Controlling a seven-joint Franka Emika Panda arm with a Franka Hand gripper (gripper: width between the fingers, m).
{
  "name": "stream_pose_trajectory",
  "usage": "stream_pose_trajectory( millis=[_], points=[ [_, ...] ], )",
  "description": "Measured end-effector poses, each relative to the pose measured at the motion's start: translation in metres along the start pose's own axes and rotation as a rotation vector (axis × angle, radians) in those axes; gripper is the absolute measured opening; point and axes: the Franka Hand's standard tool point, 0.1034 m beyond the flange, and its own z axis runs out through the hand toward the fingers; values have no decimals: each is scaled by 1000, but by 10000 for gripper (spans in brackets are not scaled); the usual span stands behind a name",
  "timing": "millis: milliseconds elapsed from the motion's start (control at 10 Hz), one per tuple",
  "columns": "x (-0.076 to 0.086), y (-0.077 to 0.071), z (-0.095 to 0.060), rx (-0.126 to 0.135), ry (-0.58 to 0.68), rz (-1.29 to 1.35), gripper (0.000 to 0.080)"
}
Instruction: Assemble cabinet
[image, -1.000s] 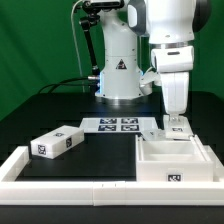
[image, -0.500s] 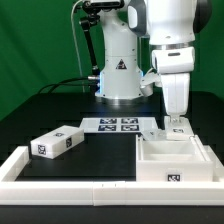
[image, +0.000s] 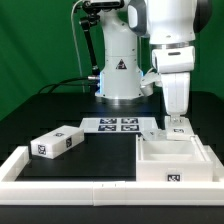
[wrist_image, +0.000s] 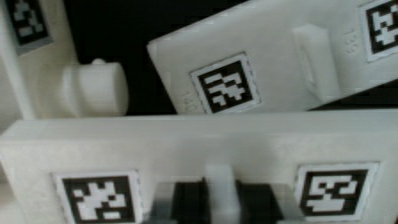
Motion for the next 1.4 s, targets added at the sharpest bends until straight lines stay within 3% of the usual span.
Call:
stream_pose_trajectory(
  millis=[500,800,1400],
  points=[
    [2,5,2,0,6,2,68],
    [6,16,4,-8,17,26,68],
    [7,17,4,-10,18,56,69]
  ],
)
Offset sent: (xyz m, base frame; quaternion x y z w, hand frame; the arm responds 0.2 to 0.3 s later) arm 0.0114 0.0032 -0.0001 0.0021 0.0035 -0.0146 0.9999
